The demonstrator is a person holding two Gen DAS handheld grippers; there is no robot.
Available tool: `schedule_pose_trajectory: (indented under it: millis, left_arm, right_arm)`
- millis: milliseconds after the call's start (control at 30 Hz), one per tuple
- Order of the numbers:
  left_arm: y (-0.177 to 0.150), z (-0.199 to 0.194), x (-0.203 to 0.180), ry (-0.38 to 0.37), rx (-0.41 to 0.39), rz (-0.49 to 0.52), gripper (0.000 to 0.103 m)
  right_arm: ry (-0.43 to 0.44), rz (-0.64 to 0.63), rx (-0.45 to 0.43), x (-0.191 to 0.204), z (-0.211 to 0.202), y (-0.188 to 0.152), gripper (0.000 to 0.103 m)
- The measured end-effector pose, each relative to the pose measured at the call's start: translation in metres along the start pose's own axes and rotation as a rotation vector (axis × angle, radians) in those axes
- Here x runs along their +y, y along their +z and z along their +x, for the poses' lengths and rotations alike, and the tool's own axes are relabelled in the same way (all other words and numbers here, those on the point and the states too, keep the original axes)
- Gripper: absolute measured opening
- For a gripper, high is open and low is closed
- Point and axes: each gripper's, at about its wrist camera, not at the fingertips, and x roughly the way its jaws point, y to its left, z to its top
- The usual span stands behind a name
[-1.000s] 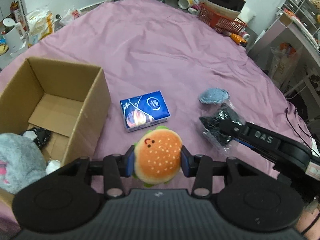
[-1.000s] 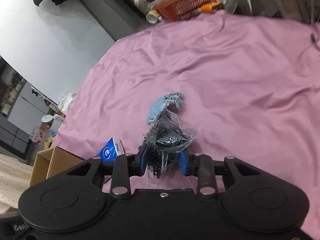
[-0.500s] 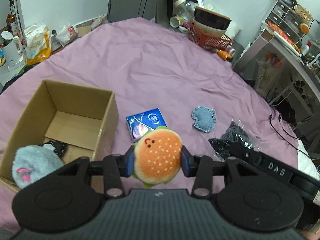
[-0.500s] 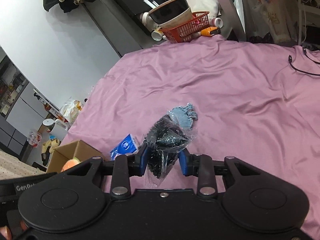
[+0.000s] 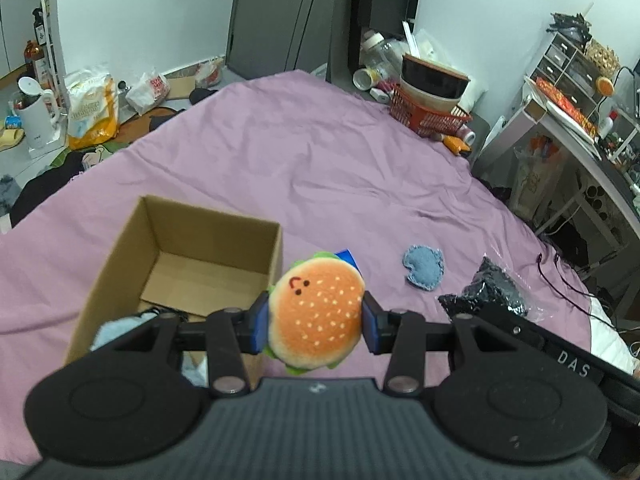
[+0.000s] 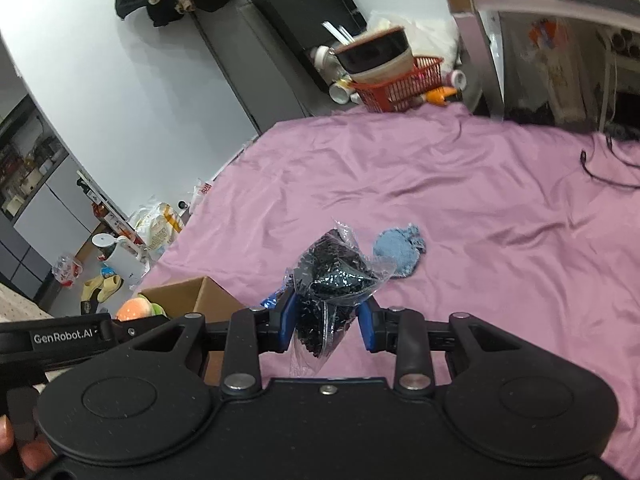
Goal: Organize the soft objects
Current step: 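Carry the burger plush into the box with the left tool while the right carries the bag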
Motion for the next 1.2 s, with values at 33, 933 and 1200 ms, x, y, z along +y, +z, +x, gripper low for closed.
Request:
schedule_pose_trajectory:
  millis: [33,933,1200]
  left_arm:
    - [0.002,-0.002,0.003,-0.004,-0.003,-0.003,0.044]
    - [0.021,0.005,0.101,0.033,-0.015,-0.038,0.044]
    - [0.011,0.037,0.111,0.009,0.048,-0.073,0.045]
  right_arm:
    - [0.000,-0.005,-0.003,0.004,-0.001,0.001,0.032]
    - [0.067,-0.046,0.059,0.098,0.020,-0.010,0.032]
    - [0.076,-0.074,0.084,0.123,0.033,-0.014,0.032]
